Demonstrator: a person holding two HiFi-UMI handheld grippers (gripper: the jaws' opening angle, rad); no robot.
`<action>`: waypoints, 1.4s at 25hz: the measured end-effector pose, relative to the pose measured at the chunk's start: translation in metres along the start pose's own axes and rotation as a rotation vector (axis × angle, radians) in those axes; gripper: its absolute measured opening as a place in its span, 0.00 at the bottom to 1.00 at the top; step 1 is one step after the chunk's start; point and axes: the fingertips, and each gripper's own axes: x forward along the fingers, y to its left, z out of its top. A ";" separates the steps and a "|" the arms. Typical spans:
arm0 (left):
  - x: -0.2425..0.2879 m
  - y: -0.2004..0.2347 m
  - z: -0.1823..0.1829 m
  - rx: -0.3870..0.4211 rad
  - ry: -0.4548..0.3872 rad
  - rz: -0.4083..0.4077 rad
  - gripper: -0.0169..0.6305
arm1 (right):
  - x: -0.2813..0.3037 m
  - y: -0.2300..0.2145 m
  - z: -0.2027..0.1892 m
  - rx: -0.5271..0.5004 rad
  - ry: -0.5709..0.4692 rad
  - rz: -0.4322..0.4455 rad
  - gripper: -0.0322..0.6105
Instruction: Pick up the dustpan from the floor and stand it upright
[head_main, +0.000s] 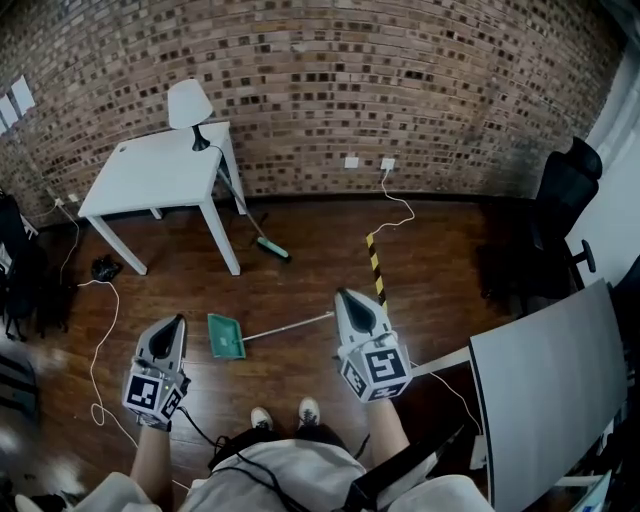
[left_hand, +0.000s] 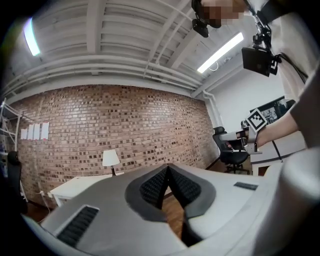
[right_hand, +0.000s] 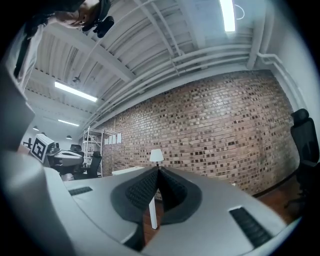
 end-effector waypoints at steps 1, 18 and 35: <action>0.005 0.004 -0.001 0.000 0.005 -0.003 0.04 | 0.006 0.000 -0.002 0.002 0.006 0.002 0.04; 0.029 0.068 -0.032 -0.035 0.027 -0.042 0.04 | 0.061 0.014 -0.032 0.072 0.085 -0.068 0.04; 0.033 0.098 -0.142 -0.100 0.161 -0.152 0.03 | 0.097 -0.003 -0.237 0.455 0.399 -0.203 0.08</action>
